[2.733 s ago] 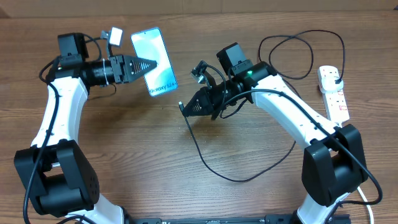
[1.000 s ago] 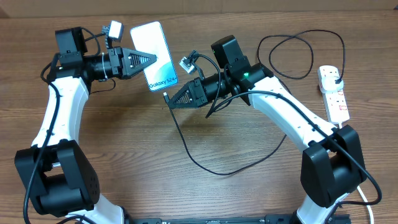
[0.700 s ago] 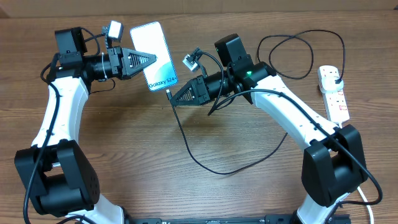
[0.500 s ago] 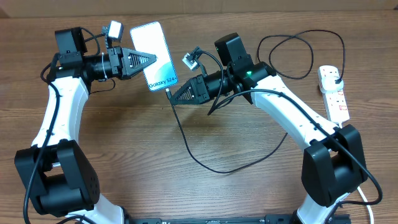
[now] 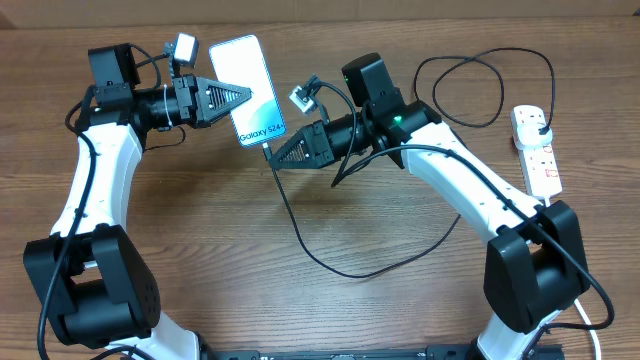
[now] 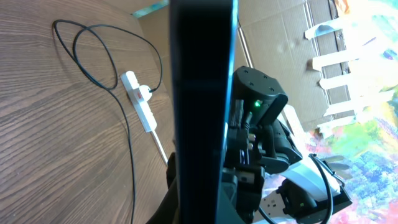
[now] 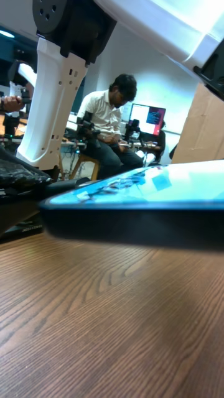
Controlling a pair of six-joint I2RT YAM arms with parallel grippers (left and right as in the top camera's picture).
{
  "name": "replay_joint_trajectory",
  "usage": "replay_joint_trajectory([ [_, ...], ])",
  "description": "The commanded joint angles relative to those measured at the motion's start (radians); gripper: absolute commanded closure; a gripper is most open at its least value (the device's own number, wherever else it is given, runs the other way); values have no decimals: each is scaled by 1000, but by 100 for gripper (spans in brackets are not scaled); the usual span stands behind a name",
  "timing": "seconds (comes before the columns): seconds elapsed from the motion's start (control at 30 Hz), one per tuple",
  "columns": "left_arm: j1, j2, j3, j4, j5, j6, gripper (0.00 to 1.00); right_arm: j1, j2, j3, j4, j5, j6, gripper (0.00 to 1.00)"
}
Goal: Plug charger to phone and switch on socket
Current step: 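Bring the plug up to the phone's bottom port with the right gripper, then push the plug into the phone's bottom port with the right gripper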
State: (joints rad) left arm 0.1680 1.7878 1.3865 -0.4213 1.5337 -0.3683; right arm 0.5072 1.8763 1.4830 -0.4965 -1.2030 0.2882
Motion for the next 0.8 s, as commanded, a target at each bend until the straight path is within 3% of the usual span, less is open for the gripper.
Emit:
replay_joint_trajectory([
  [0.0,2,-10,12,7,46,-21,96,8,-42,18,6,-2,4,96],
  [0.77,2,-10,12,8,46,-14,96,-18,-42,18,6,-3,4,96],
])
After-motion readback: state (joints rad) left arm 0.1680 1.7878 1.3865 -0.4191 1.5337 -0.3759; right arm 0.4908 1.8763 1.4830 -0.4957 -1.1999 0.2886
